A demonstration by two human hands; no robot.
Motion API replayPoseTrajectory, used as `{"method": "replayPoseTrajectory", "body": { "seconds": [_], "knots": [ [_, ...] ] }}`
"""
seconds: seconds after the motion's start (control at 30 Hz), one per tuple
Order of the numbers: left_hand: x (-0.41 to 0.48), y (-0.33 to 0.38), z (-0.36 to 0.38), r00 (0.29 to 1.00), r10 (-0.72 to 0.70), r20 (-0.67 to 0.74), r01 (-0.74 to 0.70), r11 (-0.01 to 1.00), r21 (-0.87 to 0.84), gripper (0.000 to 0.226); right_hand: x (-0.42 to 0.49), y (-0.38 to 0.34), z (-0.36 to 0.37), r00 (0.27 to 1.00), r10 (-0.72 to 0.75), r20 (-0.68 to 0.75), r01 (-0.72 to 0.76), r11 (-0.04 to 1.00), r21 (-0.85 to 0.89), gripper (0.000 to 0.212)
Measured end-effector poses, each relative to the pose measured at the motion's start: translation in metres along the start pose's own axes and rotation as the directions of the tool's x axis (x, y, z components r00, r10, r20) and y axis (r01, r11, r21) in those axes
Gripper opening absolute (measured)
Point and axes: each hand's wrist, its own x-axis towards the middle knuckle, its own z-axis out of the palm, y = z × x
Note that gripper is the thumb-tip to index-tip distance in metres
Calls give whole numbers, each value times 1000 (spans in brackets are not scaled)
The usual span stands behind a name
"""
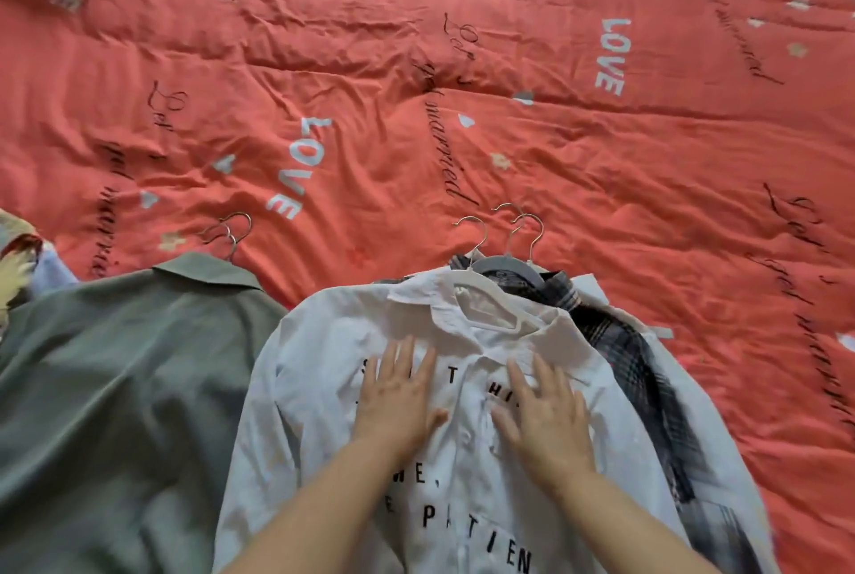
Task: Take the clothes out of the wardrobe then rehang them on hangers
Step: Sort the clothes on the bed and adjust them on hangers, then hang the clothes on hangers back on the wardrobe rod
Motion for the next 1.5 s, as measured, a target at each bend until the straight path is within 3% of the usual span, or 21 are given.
{"method": "replayPoseTrajectory", "body": {
  "seconds": [0.37, 0.63, 0.73, 1.0, 1.27, 1.5],
  "knots": [
    [-71, -17, -40, 985, 34, -168, -39, 999, -24, 60, -62, -32, -40, 988, -67, -137, 67, 998, -5, 55],
    [-181, -70, -80, 958, 24, -286, -45, 997, -68, 50, -146, -110, -58, 971, -137, -194, 128, 990, -61, 49],
    [-230, -110, -86, 940, -2, -341, -33, 995, -97, 48, -179, -157, -48, 938, -186, -294, 186, 982, -26, 44],
    [-365, -268, -76, 925, -69, -375, 28, 993, -114, 56, -270, -328, -5, 875, -342, -342, 309, 939, -148, 47],
    [-456, -413, -74, 877, -195, -440, 134, 977, -167, 57, -331, -488, 25, 825, -490, -282, 448, 871, -200, 49],
    [-461, -499, -87, 880, -250, -403, 191, 965, -181, 54, -315, -576, 40, 821, -535, -202, 498, 842, -208, 46]
  ]
}}
